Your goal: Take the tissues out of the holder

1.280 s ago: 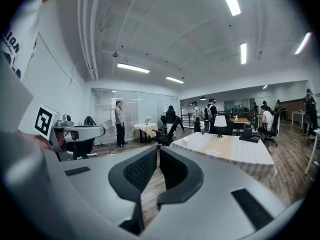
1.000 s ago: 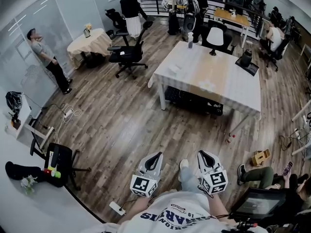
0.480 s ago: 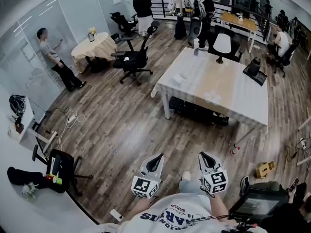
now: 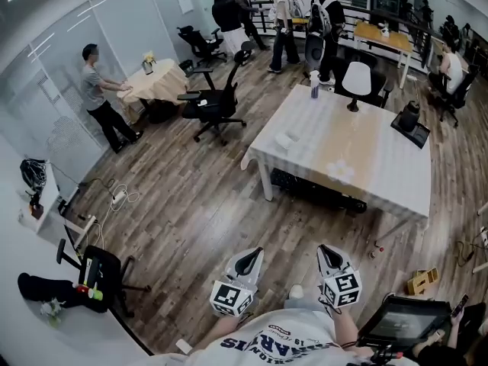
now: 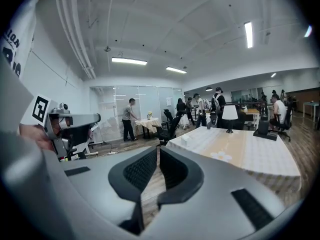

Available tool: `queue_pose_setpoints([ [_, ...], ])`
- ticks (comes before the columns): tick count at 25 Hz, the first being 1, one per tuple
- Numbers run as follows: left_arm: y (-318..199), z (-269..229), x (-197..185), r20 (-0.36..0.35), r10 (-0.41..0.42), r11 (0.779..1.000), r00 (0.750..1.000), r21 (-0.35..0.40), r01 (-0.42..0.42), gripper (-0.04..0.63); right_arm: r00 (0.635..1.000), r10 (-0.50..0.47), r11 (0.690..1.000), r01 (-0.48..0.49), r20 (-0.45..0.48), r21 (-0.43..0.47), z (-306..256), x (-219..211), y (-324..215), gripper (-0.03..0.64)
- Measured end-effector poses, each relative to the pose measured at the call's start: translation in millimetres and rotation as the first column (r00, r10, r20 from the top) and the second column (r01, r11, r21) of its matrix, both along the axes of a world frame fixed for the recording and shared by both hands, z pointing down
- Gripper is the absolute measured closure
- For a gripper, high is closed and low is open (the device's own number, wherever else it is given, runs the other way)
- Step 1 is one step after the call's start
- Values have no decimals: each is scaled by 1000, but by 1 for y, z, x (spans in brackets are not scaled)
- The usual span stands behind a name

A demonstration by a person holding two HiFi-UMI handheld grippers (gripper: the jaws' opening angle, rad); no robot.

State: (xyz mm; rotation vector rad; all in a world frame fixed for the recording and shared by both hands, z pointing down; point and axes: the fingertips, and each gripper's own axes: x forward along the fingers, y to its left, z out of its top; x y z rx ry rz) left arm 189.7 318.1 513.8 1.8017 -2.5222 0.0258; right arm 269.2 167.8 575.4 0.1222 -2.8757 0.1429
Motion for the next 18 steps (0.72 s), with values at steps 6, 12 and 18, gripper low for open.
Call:
queue_pose_setpoints([
  [6,-25,8,-30,-23,-27,999,999,-21,26,592,1000,-11,1000,11,-10,-9,6,-29,-31,606],
  [12,-56,6,-69,-35,-53,998,998,-19,52,592,1000,6,1000,-7,-14,-17,7,-50,-69,607],
  [18,-94,12,-97,-48,-60,998,997,-38,58,592,1000,2,1000,-3,-25,-26,12,-74,-108,607],
])
